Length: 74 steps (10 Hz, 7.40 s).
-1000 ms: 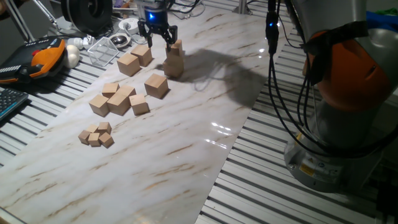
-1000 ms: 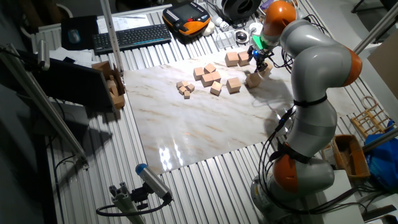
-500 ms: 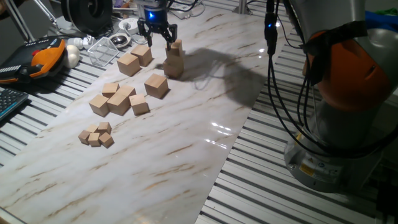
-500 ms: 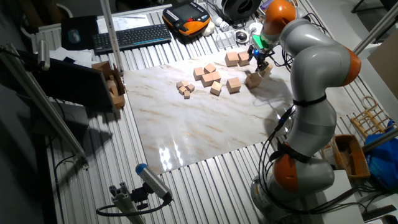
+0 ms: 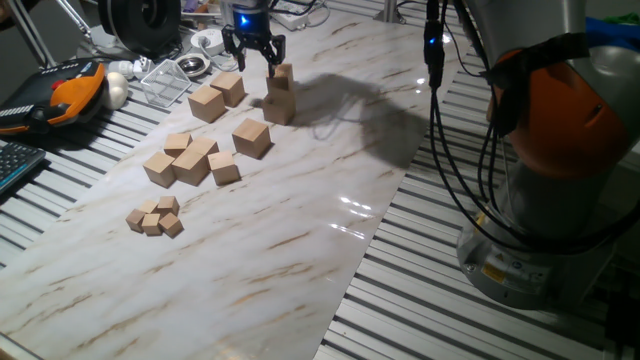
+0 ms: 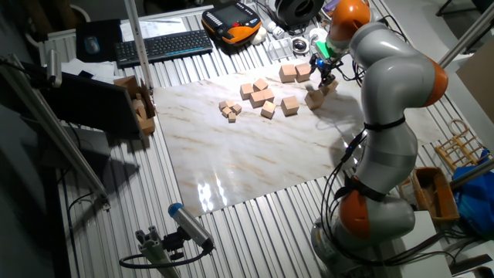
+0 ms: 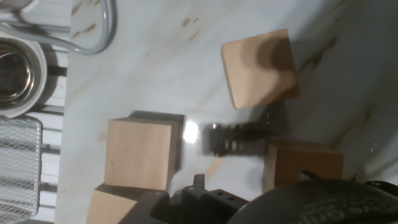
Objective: Stack the blocks into a pyramid shape
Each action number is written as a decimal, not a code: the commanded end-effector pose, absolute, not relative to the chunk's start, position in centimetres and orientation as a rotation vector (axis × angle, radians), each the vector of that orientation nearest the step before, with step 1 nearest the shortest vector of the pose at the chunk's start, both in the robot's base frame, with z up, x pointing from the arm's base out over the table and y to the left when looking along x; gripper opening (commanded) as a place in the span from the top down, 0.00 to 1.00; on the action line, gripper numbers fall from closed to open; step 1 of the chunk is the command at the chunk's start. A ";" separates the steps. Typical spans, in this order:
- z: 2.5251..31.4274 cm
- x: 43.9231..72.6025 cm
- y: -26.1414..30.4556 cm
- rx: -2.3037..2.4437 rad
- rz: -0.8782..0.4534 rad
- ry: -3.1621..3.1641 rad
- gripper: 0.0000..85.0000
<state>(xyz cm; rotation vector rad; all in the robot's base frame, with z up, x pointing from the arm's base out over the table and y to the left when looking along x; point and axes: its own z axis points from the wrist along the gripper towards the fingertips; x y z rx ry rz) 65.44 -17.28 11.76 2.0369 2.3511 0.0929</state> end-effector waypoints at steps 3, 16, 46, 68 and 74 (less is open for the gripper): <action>11.7 65.6 -17.4 2.021 0.081 2.376 0.20; 11.6 66.8 -17.8 2.114 0.171 2.338 1.00; 12.3 68.2 -19.8 1.950 0.006 2.442 1.00; 11.5 68.9 -19.2 2.012 0.088 2.417 1.00; 10.5 68.9 -18.0 1.969 0.100 2.433 1.00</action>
